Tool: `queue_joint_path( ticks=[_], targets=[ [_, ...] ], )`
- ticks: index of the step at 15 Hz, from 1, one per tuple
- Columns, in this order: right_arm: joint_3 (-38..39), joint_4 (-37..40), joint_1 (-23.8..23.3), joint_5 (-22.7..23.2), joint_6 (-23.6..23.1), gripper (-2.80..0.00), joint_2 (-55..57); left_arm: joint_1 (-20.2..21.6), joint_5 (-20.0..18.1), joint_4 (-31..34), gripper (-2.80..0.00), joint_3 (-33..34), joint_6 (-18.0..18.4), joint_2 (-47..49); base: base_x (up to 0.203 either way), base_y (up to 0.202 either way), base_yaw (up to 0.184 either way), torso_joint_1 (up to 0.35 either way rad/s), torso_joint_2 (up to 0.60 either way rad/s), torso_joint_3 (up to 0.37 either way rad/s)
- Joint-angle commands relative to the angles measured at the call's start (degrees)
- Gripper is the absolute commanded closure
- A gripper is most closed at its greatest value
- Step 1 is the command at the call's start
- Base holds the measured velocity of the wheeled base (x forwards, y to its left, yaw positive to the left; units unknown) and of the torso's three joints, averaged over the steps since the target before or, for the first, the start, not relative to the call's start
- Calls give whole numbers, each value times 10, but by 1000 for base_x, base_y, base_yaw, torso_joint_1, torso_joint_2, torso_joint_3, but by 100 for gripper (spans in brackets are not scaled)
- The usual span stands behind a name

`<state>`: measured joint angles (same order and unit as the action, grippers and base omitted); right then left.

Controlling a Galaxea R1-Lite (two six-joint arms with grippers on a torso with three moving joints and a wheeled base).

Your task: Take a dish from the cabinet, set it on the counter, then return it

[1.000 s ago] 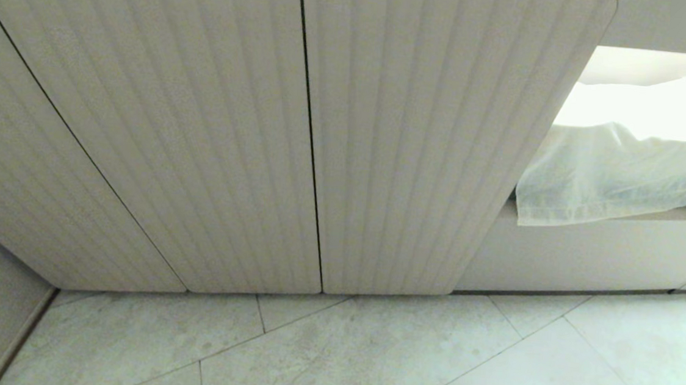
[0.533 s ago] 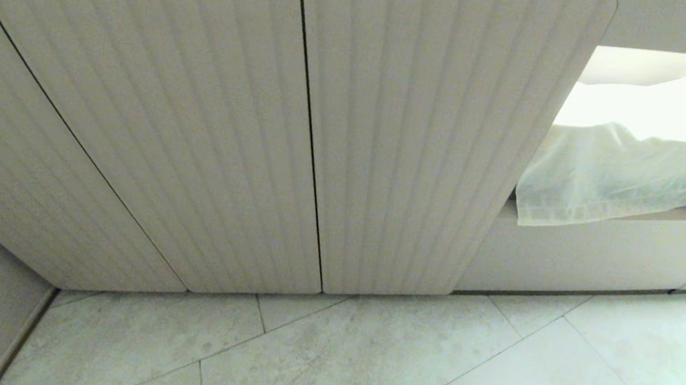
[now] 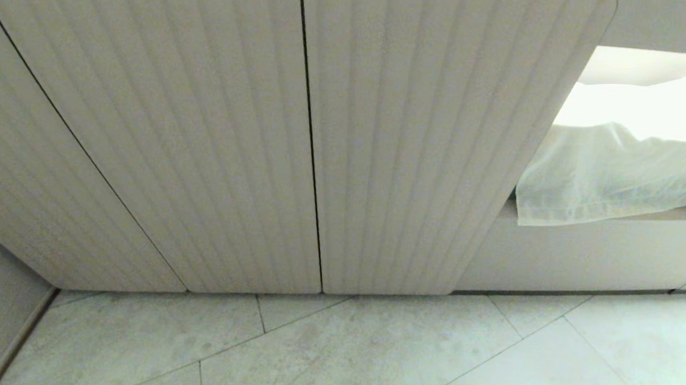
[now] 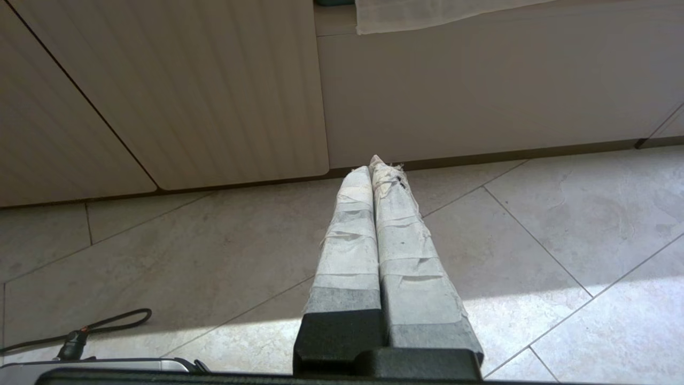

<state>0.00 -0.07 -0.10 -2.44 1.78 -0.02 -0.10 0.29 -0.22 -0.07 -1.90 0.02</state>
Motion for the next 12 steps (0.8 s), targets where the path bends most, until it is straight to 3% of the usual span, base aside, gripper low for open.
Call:
queue_joint_path(
  ticks=[1,12],
  targets=[
    [0,0,0,1,-2,0,0,0,1,0,0,0,0,0,0,0,0,0,0,0],
    [0,-2,0,-2,9,0,0,0,0,0,0,0,0,0,0,0,0,0,0,0]
  ],
)
